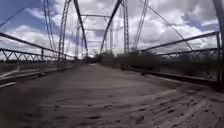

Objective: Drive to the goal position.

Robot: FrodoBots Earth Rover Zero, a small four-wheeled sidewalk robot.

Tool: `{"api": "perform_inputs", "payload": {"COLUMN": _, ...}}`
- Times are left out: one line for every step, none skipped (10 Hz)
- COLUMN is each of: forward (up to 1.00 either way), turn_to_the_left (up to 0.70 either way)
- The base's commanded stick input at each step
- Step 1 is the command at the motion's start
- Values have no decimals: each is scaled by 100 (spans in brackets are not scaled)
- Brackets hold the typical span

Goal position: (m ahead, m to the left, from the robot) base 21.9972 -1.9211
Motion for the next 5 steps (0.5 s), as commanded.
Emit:
{"api": "perform_inputs", "payload": {"forward": 100, "turn_to_the_left": -6}}
{"api": "perform_inputs", "payload": {"forward": 100, "turn_to_the_left": -6}}
{"api": "perform_inputs", "payload": {"forward": 100, "turn_to_the_left": -6}}
{"api": "perform_inputs", "payload": {"forward": 100, "turn_to_the_left": -6}}
{"api": "perform_inputs", "payload": {"forward": 100, "turn_to_the_left": -6}}
